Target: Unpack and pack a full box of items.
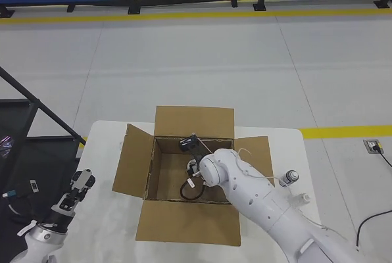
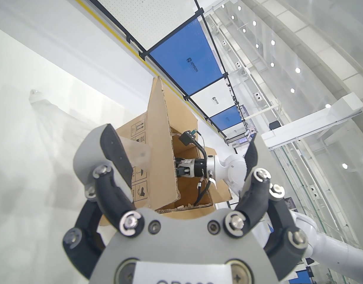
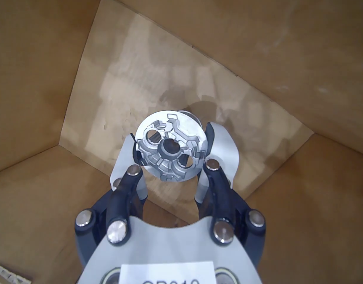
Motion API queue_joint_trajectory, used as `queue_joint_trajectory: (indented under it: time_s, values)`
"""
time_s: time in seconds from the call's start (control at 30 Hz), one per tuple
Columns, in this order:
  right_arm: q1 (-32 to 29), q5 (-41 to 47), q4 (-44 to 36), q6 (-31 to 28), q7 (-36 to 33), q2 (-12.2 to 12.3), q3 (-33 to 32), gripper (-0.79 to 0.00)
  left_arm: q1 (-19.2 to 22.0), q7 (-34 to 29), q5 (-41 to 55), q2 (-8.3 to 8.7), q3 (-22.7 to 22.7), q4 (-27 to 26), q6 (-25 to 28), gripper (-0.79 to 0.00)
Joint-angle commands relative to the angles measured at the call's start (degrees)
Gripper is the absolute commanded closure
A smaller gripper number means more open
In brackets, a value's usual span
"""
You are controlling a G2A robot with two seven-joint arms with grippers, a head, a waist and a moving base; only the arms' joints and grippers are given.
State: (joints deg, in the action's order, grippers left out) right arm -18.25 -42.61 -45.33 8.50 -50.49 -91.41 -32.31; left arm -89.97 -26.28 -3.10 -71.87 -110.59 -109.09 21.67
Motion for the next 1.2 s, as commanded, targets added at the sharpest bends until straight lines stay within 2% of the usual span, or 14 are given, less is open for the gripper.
queue_joint_trajectory:
  time_s: [0.0,0.07,0.1,0.13,0.4,0.5,0.57,0.6,0.73,0.9,1.03,1.17]
  values:
    - [0.55,0.57,2.04,-0.79,0.42,-0.74,0.24,-0.212,-0.03,0.04,-0.07,0.01,0.04,-0.02,-0.04,-0.785]
    - [1.08,1.00,3.80,-1.43,0.59,-1.49,0.50,-0.317,-0.03,0.04,-0.07,0.01,0.04,-0.02,-0.04,-0.785]
    - [1.28,1.17,4.58,-1.72,0.75,-1.83,0.59,-0.489,-0.03,0.04,-0.07,0.01,0.04,-0.02,-0.04,-0.785]
    - [1.46,1.32,5.24,-1.94,0.89,-2.15,0.66,-0.779,-0.03,0.04,-0.07,0.01,0.04,-0.02,-0.04,-0.785]
    - [1.97,-0.25,4.57,-1.38,2.17,-3.38,0.58,-0.785,-0.03,0.04,-0.07,0.01,0.04,-0.02,-0.04,-0.785]
    - [1.19,-1.87,0.45,-0.90,2.47,-2.66,-0.51,-0.785,-0.03,0.04,-0.07,0.01,0.04,-0.02,-0.04,-0.785]
    - [-0.29,-2.58,-5.21,-2.35,2.84,-1.54,-2.19,-0.785,-0.03,0.04,-0.07,0.01,0.04,-0.02,-0.04,-0.785]
    - [-1.09,-4.18,-7.77,-1.27,2.52,-0.65,-3.43,-0.785,-0.03,0.04,-0.07,0.01,0.04,-0.02,-0.04,-0.785]
    - [-6.86,-12.52,-25.46,1.82,-3.51,3.44,-9.04,-0.785,-0.03,0.04,-0.07,0.01,0.04,-0.02,-0.04,-0.785]
    - [-19.10,-25.62,-51.98,1.56,-13.41,8.55,-19.01,-0.785,-0.03,0.04,-0.07,0.01,0.04,-0.02,-0.04,-0.785]
    - [-29.58,-37.09,-69.33,3.06,-17.87,11.04,-26.49,-0.785,-0.03,0.04,-0.07,0.01,0.04,-0.02,-0.04,-0.785]
    - [-40.62,-48.03,-83.13,6.07,-20.16,12.61,-34.67,-0.785,-0.03,0.04,-0.07,0.01,0.04,-0.02,-0.04,-0.785]
